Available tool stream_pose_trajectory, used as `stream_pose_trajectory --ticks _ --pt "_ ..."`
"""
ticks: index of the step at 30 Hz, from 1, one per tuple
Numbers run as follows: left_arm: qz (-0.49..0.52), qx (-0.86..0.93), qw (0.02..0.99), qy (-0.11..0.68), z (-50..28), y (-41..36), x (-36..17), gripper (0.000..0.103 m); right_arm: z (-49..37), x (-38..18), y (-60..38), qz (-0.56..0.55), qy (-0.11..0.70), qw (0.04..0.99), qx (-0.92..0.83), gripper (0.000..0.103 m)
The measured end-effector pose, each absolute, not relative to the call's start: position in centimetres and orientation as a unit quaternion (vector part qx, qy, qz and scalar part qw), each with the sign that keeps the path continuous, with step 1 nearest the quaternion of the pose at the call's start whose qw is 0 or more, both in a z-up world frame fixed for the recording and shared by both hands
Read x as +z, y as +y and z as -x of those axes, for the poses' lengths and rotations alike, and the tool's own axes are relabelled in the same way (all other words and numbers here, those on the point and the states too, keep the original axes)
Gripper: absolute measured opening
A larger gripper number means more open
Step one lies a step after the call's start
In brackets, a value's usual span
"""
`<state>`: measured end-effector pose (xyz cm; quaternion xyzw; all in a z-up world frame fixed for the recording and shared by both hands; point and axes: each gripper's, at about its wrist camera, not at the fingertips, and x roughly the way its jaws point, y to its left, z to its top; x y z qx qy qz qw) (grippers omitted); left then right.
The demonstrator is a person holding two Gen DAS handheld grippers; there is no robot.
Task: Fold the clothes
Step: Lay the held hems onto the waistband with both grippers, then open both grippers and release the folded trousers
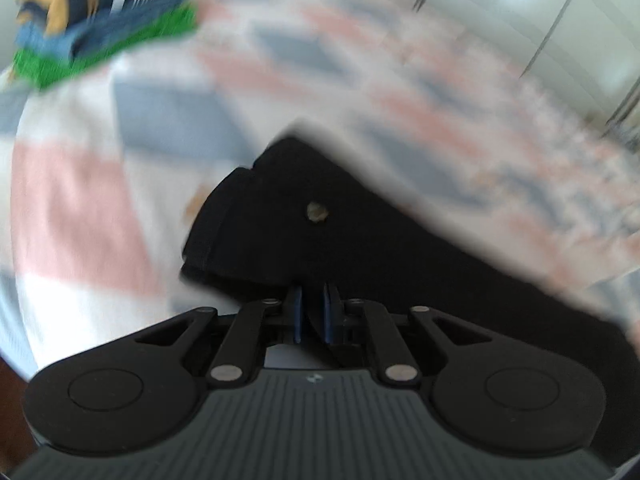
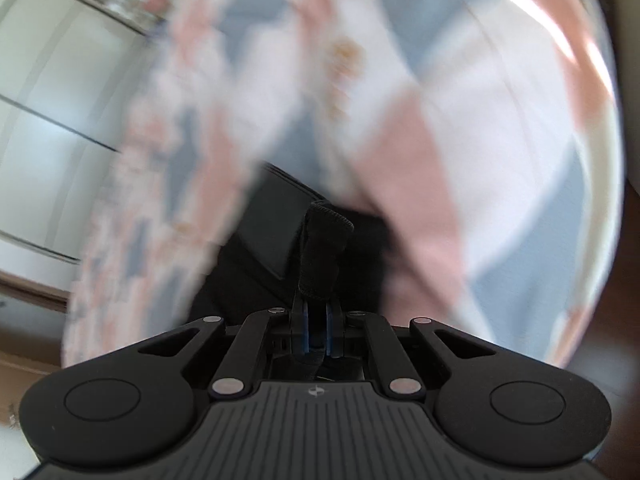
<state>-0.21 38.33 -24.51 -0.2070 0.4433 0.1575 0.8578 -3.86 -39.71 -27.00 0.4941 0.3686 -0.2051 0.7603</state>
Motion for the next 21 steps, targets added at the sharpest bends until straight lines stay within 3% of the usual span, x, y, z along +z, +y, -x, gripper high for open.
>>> stream_pose_trajectory --ticks 7,12,21 --pt "0.205 0.135 0.876 0.416 1.4 38.1 -22.4 0.007 3.8 -25.2 -39.5 -0.473 0.348 0.786 -0.193 0.006" --pt "0.186 0.147 0.863 0.446 0.6 38.0 -25.3 0.007 3.9 -28.2 -39.1 -0.465 0.377 0.769 -0.226 0.008" --pt "0.185 0.125 0.877 0.425 1.6 38.5 -24.2 0.010 3.7 -26.9 -38.8 -0.460 0.363 0.779 -0.223 0.008"
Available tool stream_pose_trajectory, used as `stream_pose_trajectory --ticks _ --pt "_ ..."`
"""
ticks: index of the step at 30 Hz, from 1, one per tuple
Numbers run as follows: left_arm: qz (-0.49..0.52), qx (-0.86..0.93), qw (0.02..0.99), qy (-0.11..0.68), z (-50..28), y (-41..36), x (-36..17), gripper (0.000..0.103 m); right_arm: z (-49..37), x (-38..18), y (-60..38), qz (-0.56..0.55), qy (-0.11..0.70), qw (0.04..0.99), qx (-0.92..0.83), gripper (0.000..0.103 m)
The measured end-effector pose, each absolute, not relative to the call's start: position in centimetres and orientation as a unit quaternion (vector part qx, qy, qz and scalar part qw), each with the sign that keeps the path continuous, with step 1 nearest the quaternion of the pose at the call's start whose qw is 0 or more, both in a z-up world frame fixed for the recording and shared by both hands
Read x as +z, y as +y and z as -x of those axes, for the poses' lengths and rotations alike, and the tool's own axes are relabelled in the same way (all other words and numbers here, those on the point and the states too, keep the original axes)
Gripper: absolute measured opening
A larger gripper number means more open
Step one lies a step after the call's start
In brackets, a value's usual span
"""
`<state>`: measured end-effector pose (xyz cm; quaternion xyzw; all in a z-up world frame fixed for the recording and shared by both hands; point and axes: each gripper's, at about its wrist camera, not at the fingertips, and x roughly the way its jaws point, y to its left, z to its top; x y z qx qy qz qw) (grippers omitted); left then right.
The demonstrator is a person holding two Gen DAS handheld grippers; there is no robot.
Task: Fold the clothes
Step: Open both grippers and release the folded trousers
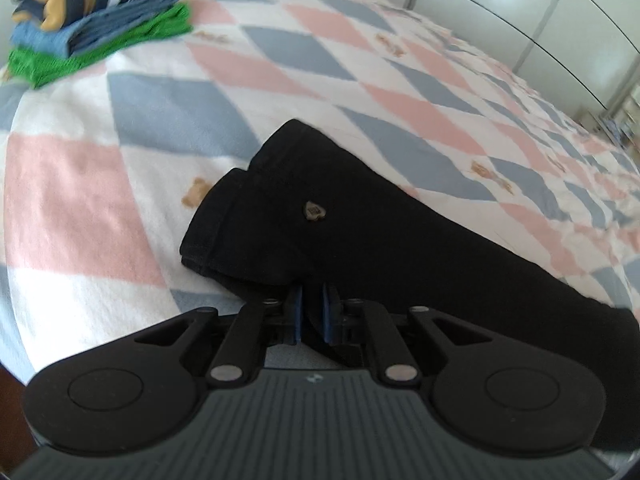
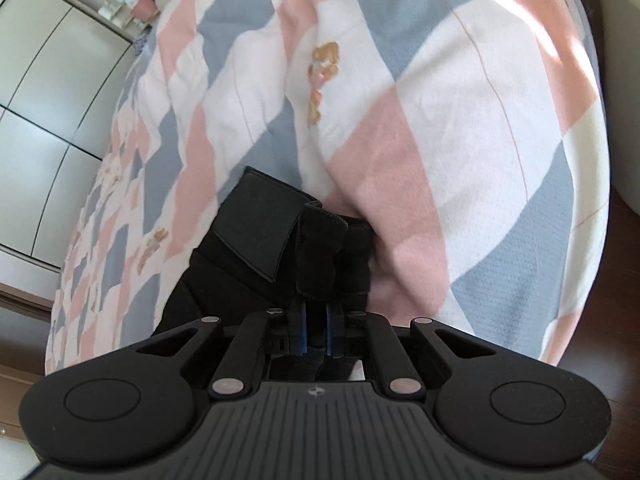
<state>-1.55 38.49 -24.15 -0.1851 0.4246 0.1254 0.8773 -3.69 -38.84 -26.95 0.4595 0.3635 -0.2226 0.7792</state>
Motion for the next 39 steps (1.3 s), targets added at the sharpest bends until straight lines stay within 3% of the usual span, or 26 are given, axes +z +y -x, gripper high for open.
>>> stream_pose_trajectory --ticks 3,7,9,14,18,21,23,24,27,28,30,34,39 --pt "0.184 0.117 0.871 0.440 1.3 39.1 -24.8 0.014 3.5 -27.5 -38.9 -0.461 0.384 0.765 -0.232 0.013" --pt "0.169 0.120 0.871 0.446 1.6 39.9 -23.3 0.028 3.7 -25.7 -38.4 -0.423 0.393 0.776 -0.254 0.035" --pt "0.149 0.147 0.871 0.445 2.1 40.5 -22.0 0.030 3.8 -24.3 -37.6 -0.362 0.403 0.798 -0.265 0.037" --pt "0.087 0.132 0.886 0.435 2.3 39.6 -19.4 0.019 3.2 -21.1 -31.9 -0.209 0.387 0.872 -0.214 0.038" --pt "0.000 0.059 0.889 0.454 0.1 35.2 -21.1 0.019 0.8 -22.5 -26.5 -0.173 0.409 0.891 -0.095 0.037" --pt "-0.020 0.061 0.880 0.470 -0.5 35.4 -24.2 0.012 -0.7 -24.8 -24.3 -0.140 0.441 0.885 -0.043 0.034" --pt "-0.035 0.057 0.882 0.467 -0.5 36.2 -25.2 0.004 -1.1 -25.8 -24.3 -0.104 0.452 0.885 -0.042 0.022" --pt "-0.047 0.055 0.883 0.465 -0.6 36.5 -25.3 0.004 -1.2 -26.0 -24.8 -0.102 0.455 0.883 -0.048 0.004" --pt "-0.092 0.092 0.878 0.461 -1.3 37.9 -24.9 0.004 -1.1 -25.1 -26.5 -0.126 0.459 0.875 -0.082 0.000" --pt "-0.093 0.109 0.876 0.460 -1.6 38.5 -24.5 0.004 -0.9 -24.4 -26.4 -0.118 0.453 0.879 -0.088 0.004" --pt "-0.069 0.107 0.882 0.454 -1.6 38.8 -23.2 0.004 -0.3 -23.6 -25.6 -0.103 0.446 0.885 -0.086 0.022" --pt "-0.067 0.035 0.895 0.439 -0.3 35.3 -22.0 0.013 0.5 -23.5 -23.3 -0.085 0.447 0.889 -0.050 0.038" --pt "-0.089 0.047 0.869 0.484 -1.0 32.6 -25.5 0.017 0.3 -25.2 -22.4 -0.042 0.483 0.870 -0.091 0.040"
